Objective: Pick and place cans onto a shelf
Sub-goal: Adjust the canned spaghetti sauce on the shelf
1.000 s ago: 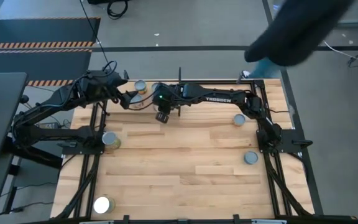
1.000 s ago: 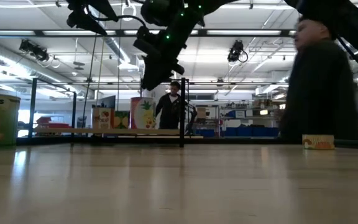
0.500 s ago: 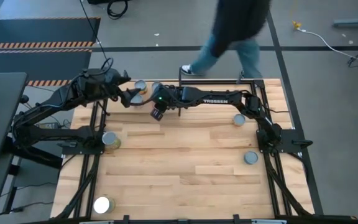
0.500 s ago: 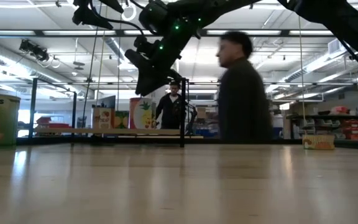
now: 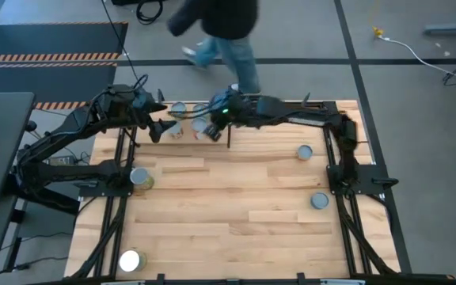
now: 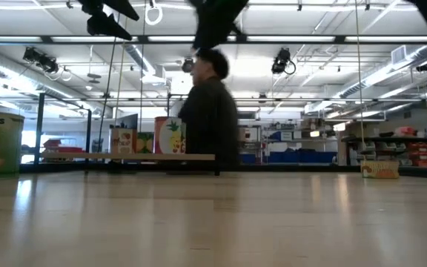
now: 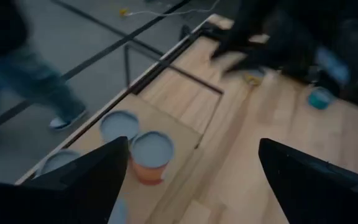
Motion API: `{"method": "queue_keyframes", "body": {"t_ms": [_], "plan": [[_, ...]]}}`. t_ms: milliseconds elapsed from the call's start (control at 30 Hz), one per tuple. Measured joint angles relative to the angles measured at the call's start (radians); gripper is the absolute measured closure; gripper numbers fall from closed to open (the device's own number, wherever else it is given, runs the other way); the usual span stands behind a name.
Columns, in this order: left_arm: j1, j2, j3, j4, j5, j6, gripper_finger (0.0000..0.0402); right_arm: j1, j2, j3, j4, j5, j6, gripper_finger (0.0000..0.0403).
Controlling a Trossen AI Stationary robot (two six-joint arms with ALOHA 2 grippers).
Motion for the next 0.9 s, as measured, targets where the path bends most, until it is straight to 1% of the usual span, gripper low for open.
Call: {"method": "queue_keyframes", "body": {"t_ms": [100, 167, 300, 367, 400, 533, 600, 667, 767, 833, 900], "plan": [[0.030, 0.000, 0.000, 0.024, 0.067, 0.054, 0.0056, -0.001, -0.106, 0.001, -0.086, 0.074, 0.001, 0.0290], [0.054, 0.019, 0.000, 0.046, 0.138, 0.101, 0.0065, -0.003, -0.170, 0.001, -0.127, 0.094, 0.001, 0.0290], [0.117, 0.113, 0.000, 0.131, 0.331, 0.155, 0.0075, -0.002, -0.276, 0.001, -0.157, 0.112, 0.015, 0.0290], [0.151, 0.178, 0.000, 0.199, 0.397, 0.180, 0.0076, -0.002, -0.314, 0.002, -0.162, 0.112, 0.034, 0.0290], [0.164, 0.213, 0.001, 0.238, 0.411, 0.196, 0.0076, -0.002, -0.330, 0.002, -0.164, 0.112, 0.043, 0.0290], [0.199, 0.359, 0.005, 0.321, 0.413, 0.268, 0.0076, -0.002, -0.371, 0.002, -0.176, 0.115, 0.065, 0.0290], [0.199, 0.428, 0.028, 0.316, 0.413, 0.300, 0.0072, 0.003, -0.379, 0.002, -0.183, 0.114, 0.065, 0.0290], [0.198, 0.494, 0.053, 0.271, 0.405, 0.341, 0.0064, 0.007, -0.379, 0.002, -0.194, 0.114, 0.071, 0.0290], [0.194, 0.583, 0.089, 0.218, 0.331, 0.428, 0.0051, 0.007, -0.379, -0.001, -0.212, 0.113, 0.088, 0.0290], [0.195, 0.626, 0.098, 0.196, 0.262, 0.479, 0.0048, 0.007, -0.379, -0.019, -0.211, 0.114, 0.090, 0.0290], [0.196, 0.658, 0.100, 0.168, 0.223, 0.529, 0.0047, 0.007, -0.377, -0.037, -0.215, 0.113, 0.093, 0.0290]]}}
